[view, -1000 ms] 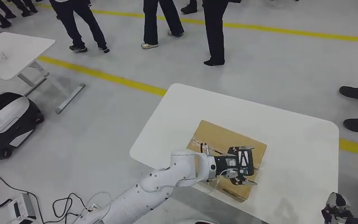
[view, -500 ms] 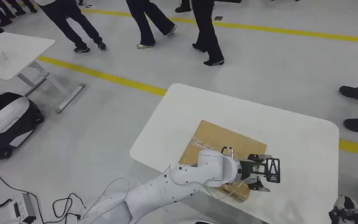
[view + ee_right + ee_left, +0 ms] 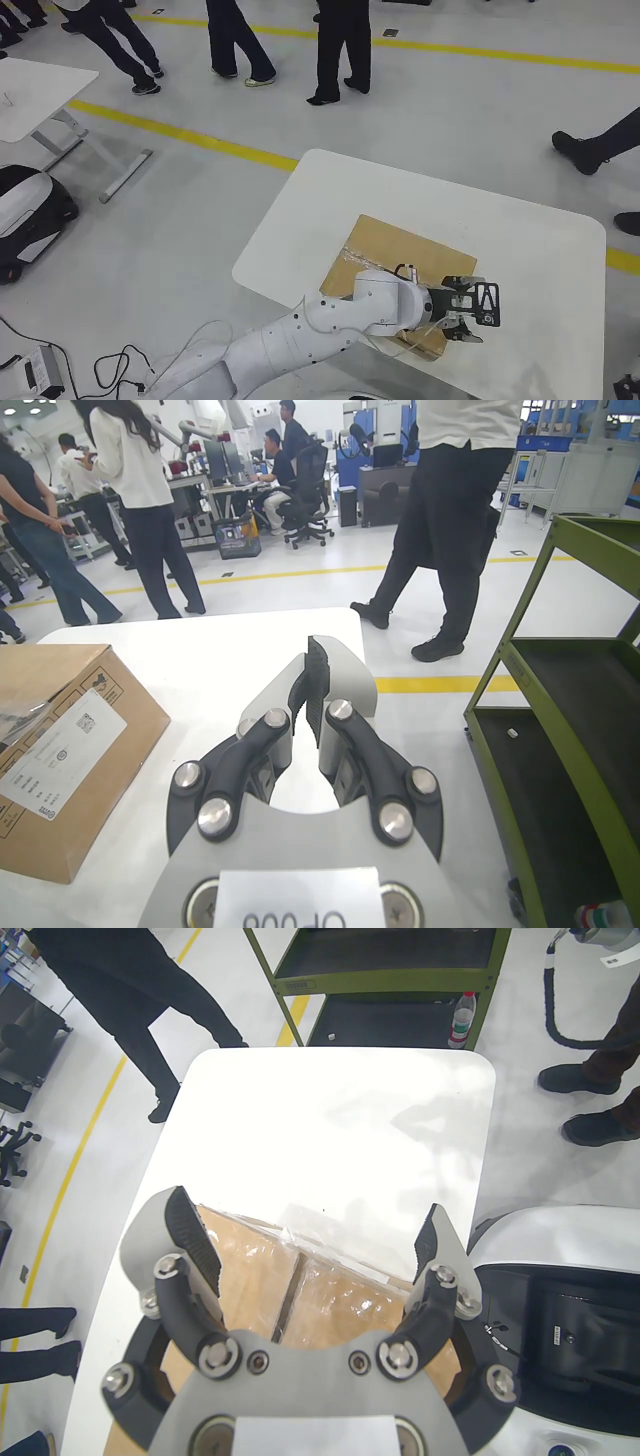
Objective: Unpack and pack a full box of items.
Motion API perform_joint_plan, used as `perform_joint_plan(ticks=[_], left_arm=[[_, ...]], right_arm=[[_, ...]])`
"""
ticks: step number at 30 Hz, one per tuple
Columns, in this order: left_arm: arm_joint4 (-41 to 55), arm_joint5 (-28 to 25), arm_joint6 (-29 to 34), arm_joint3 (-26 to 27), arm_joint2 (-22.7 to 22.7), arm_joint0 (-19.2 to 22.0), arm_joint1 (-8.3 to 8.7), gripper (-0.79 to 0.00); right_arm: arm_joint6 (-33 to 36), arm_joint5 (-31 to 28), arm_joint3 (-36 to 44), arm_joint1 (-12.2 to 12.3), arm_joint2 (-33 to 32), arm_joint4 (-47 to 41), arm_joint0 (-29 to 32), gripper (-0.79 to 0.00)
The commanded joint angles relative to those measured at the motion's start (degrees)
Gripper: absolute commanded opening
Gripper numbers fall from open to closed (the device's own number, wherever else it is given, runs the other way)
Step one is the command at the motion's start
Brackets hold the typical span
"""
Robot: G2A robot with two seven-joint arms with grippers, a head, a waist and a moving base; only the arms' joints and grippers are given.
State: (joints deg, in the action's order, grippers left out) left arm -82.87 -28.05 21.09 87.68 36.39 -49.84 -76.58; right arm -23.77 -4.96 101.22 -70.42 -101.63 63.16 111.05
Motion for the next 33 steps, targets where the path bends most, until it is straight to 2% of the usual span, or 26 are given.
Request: perform_joint_plan(ticks=[1, 9, 11, 16, 18, 21, 23, 26, 33], left_arm=[[-0.46, 0.92, 1.2, -0.37, -0.5, 0.35, -0.42, 0.0], [-2.47, 1.72, 7.33, -2.0, -2.7, 1.59, -1.8, -0.003], [-3.26, 2.08, 8.85, -2.47, -3.26, 1.98, -2.19, -0.099], [-6.39, 4.04, 12.74, -2.97, -4.89, 2.65, -3.24, -0.148], [-7.68, 4.23, 14.17, -3.19, -5.51, 3.02, -3.64, -0.197], [-8.25, 4.39, 14.96, -3.46, -5.93, 3.16, -4.17, -0.228], [-9.37, 4.45, 15.83, -3.48, -6.16, 3.27, -4.41, -0.286], [-9.94, 4.55, 16.21, -3.44, -6.08, 3.0, -4.69, -0.311], [-11.12, 4.31, 16.72, -3.02, -5.45, 2.36, -5.12, -0.505]], right_arm=[[0.08, -0.17, 0.0, -0.05, -0.34, -0.22, -0.05, -0.785], [0.24, -0.37, -0.04, -0.32, -0.46, -0.43, -0.3, -0.785], [0.21, -0.5, -0.01, -0.4, -0.39, -0.42, -0.37, -0.785], [0.35, -0.94, 0.0, -0.58, -0.3, -0.79, -0.59, -0.785], [0.41, -1.06, 0.03, -0.63, -0.41, -0.81, -0.7, -0.785], [0.44, -1.18, 0.09, -0.73, -0.46, -1.07, -0.75, -0.785], [0.54, -1.4, 0.1, -0.8, -0.49, -1.28, -0.76, -0.785], [0.71, -1.69, 0.14, -0.89, -0.56, -1.49, -0.78, -0.785], [1.09, -2.08, 0.26, -1.07, -0.69, -1.49, -0.92, -0.785]])
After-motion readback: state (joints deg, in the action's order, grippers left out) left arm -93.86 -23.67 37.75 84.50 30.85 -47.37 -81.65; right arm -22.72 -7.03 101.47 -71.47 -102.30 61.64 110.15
